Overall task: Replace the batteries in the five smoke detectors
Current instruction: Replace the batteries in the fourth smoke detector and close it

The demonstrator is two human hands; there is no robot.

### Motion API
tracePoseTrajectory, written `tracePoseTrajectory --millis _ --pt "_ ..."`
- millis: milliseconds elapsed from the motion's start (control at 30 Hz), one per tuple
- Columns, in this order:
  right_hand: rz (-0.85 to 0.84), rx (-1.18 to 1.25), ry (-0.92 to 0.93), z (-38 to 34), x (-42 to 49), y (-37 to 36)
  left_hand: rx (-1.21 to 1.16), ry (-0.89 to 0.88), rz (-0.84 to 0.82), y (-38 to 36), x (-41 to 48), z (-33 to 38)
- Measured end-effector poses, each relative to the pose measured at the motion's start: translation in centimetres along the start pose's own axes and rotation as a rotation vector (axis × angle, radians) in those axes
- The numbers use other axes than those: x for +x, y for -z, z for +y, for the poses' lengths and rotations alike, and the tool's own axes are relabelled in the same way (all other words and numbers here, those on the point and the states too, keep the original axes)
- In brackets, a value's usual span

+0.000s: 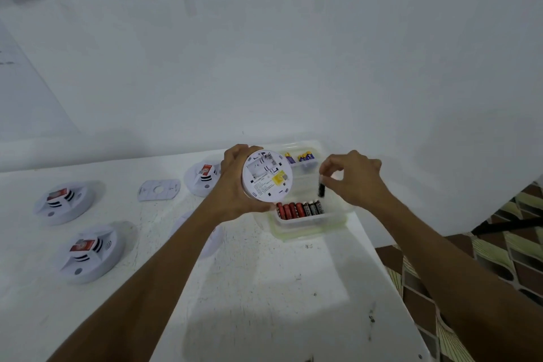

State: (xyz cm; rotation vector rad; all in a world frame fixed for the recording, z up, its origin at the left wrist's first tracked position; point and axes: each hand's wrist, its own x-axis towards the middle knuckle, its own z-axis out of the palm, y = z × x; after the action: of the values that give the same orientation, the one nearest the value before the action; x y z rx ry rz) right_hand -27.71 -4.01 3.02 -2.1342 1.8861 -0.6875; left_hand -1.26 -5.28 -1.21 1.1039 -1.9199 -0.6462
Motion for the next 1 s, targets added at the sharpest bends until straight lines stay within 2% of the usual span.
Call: tracePoseTrajectory --millis 133,300,400,567,667,867,1000 --pt "-0.155 -0.36 0.097 0.8 0.3 -1.1 -0.031 -0.016 -0.013 -0.4 0.4 0.1" --pt "-0.236 -0.47 0.169 1.2 0.6 -2.2 -0.017 0.022 -0.03 -0.3 0.5 -0.1" --pt "-0.215 -0.452 0.188 0.9 0.9 -1.8 -0.006 0.058 -0.013 0.4 0.7 -0.5" --pt "-0.131 -0.135 0.18 -0.9 4.6 -0.1 -0.028 0.072 -0.002 1.6 1.4 -0.6" --pt "-0.148 -0.063 0.149 -2.2 8.2 -0.6 -0.02 0.086 -0.007 2.1 2.2 -0.9" --pt "-0.29 -0.23 0.062 -3.0 13.7 -4.4 -0.001 0.122 -0.016 3.0 2.8 -2.3" --pt "-0.33 -0.341 0.082 -3.1 14.7 -6.3 -0.016 0.123 -0.016 3.6 3.0 -3.1"
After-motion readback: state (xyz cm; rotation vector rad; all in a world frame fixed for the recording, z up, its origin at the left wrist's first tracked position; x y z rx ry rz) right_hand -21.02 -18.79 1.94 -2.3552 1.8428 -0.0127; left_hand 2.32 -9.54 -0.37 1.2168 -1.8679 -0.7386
